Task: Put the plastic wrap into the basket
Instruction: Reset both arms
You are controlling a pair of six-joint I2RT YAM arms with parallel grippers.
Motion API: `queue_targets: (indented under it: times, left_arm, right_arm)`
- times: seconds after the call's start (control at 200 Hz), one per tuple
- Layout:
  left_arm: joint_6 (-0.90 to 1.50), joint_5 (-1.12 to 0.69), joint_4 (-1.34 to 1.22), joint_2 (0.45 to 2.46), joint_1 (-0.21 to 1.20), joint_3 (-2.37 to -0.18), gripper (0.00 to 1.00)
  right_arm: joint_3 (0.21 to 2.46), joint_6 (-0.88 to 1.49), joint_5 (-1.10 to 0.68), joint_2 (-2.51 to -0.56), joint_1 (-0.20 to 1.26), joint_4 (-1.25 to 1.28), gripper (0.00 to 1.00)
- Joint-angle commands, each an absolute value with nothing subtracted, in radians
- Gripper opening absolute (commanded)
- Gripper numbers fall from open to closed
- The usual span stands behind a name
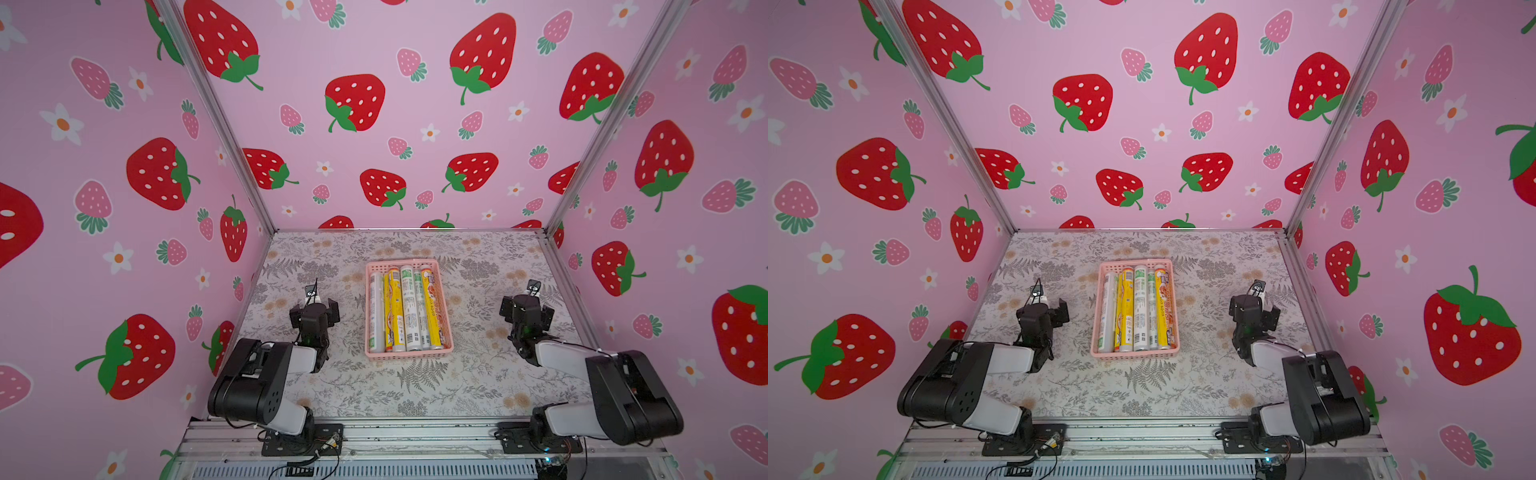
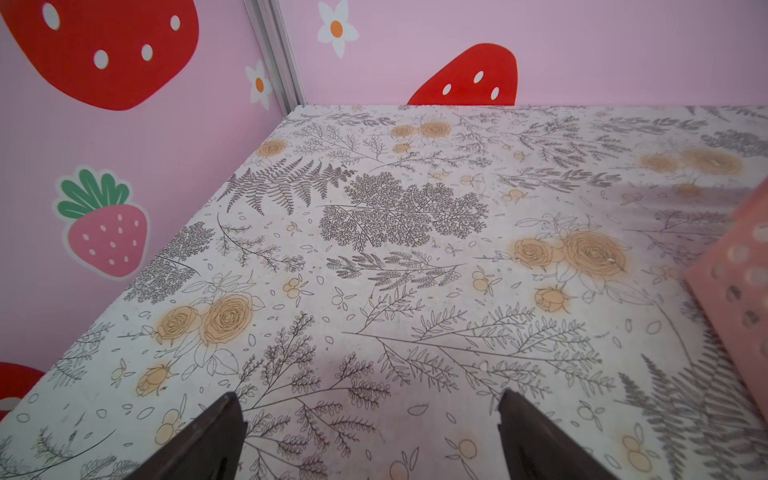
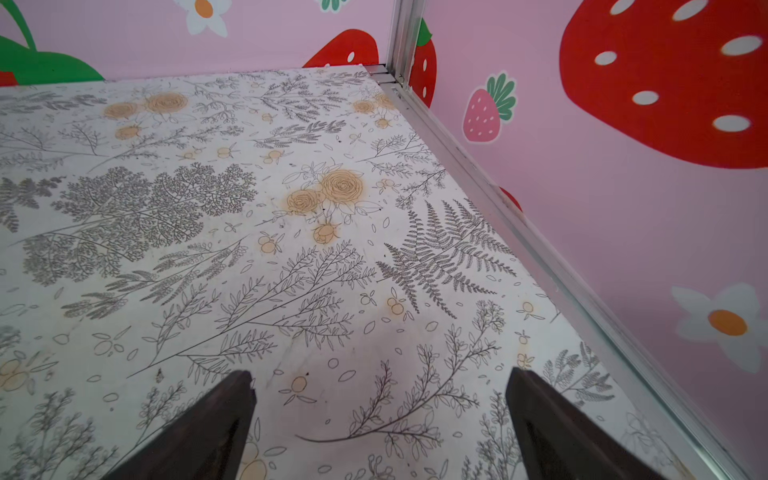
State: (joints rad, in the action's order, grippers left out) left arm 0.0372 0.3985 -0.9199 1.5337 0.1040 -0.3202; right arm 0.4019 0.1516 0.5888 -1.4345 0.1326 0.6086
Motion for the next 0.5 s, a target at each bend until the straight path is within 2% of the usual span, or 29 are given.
queue_targets:
  times: [0.0, 0.035, 0.105, 0.135, 0.17, 0.23, 0.29, 0.495]
  left_arm:
    - [0.034, 0.315, -0.944, 1.524, 0.085, -0.347, 1.0]
    - [0.023, 0.297, -0.962, 1.543, 0.083, -0.352, 0.99]
    - [0.016, 0.276, -0.858, 1.541, 0.082, -0.405, 1.0]
    - [0.024, 0.256, -0.844, 1.545, 0.071, -0.414, 1.0]
    - [0.034, 0.255, -0.849, 1.553, 0.062, -0.42, 1.0]
    - [0.041, 0.241, -0.815, 1.545, 0.053, -0.43, 0.99]
    - [0.046, 0.24, -0.809, 1.548, 0.048, -0.433, 1.0]
    - [0.057, 0.223, -0.796, 1.549, 0.035, -0.44, 1.0]
  right_arm:
    - [0.398, 0.107, 0.471, -1.505, 0.096, 0.86, 1.0]
    - [0.398, 0.087, 0.412, -1.546, 0.079, 0.923, 1.0]
    - [0.435, 0.115, 0.323, -1.538, 0.046, 0.796, 1.0]
    - [0.428, 0.127, 0.28, -1.57, 0.022, 0.843, 1.0]
    - [0.409, 0.122, 0.274, -1.609, 0.011, 0.945, 1.0]
    - [0.426, 0.137, 0.268, -1.566, 0.008, 0.832, 1.0]
    - [0.414, 0.129, 0.271, -1.595, 0.008, 0.912, 1.0]
    - [0.417, 0.13, 0.271, -1.58, 0.007, 0.879, 1.0]
